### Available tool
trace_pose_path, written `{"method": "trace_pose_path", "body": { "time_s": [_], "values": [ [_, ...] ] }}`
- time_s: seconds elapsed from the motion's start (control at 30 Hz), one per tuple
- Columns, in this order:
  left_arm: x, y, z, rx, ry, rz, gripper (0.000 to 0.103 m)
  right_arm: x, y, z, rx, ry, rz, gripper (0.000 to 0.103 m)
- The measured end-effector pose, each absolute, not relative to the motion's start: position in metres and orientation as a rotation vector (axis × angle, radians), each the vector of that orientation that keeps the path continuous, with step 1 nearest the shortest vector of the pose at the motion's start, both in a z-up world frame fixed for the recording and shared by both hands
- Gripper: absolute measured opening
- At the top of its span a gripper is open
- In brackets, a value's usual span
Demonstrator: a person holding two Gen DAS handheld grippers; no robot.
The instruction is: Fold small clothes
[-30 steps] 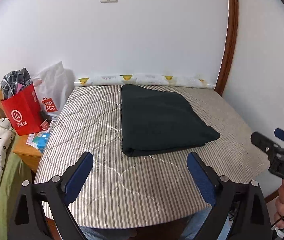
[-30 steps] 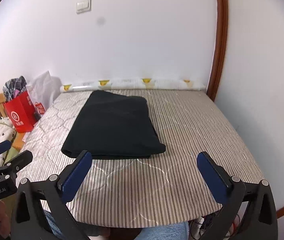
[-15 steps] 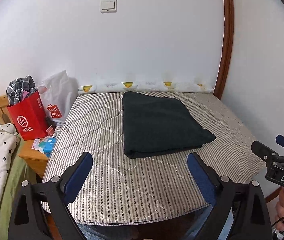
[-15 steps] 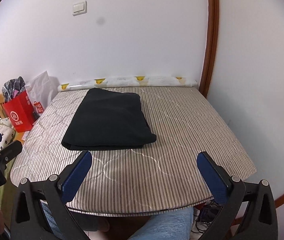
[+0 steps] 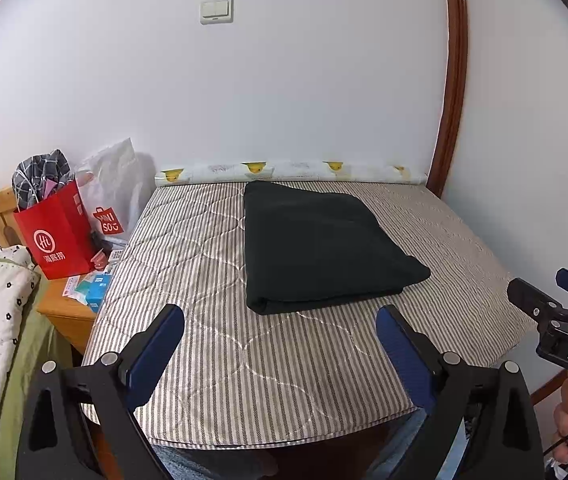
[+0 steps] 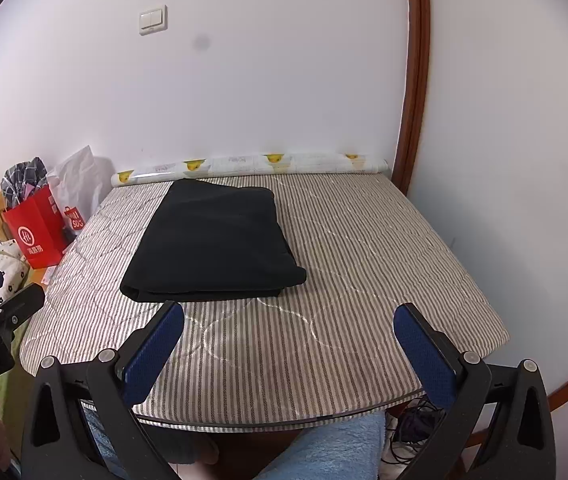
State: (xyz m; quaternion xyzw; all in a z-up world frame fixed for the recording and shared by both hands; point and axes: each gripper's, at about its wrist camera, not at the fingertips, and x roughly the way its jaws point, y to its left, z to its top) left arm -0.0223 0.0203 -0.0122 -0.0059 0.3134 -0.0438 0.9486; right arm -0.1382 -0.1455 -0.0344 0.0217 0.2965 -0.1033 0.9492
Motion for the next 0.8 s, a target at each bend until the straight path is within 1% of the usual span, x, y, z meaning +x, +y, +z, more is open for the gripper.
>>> {"method": "trace_pose_path", "body": {
  "time_s": [0.8],
  "values": [
    [-0.0201,0.0259,-0.0154,-0.011,0.655,-0.087,0.097,-0.1345,-0.1447,-0.0347,0.035,0.606,-0.217,0.103]
  ]
}}
